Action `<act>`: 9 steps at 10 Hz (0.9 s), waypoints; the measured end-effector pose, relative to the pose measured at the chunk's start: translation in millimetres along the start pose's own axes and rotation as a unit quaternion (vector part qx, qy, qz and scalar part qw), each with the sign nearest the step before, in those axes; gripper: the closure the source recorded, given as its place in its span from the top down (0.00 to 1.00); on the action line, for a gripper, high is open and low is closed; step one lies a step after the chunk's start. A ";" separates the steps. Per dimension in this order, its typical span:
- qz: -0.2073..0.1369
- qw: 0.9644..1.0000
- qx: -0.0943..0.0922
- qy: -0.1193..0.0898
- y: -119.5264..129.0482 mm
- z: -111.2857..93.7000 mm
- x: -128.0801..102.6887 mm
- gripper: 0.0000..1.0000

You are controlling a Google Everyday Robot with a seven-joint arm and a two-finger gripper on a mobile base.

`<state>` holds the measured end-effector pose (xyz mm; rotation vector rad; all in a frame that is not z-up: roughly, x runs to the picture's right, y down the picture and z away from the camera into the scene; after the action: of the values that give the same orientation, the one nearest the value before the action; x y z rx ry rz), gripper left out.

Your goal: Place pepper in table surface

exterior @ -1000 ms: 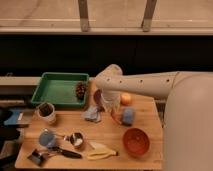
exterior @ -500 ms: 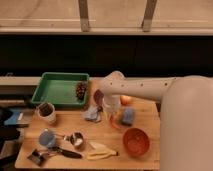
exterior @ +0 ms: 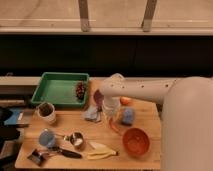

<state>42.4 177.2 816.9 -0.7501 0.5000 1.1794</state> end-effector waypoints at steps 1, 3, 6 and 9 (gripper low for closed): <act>0.000 1.000 -0.001 0.001 0.9 0.4 0.9 0.60; -0.001 1.000 -0.003 0.003 2.0 0.9 3.0 0.61; -0.003 1.000 0.000 0.001 2.7 -4.5 3.7 0.61; -0.009 1.000 0.006 -0.016 1.3 -20.9 -0.5 0.61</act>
<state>41.6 161.5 803.0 -0.7224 0.4737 1.1692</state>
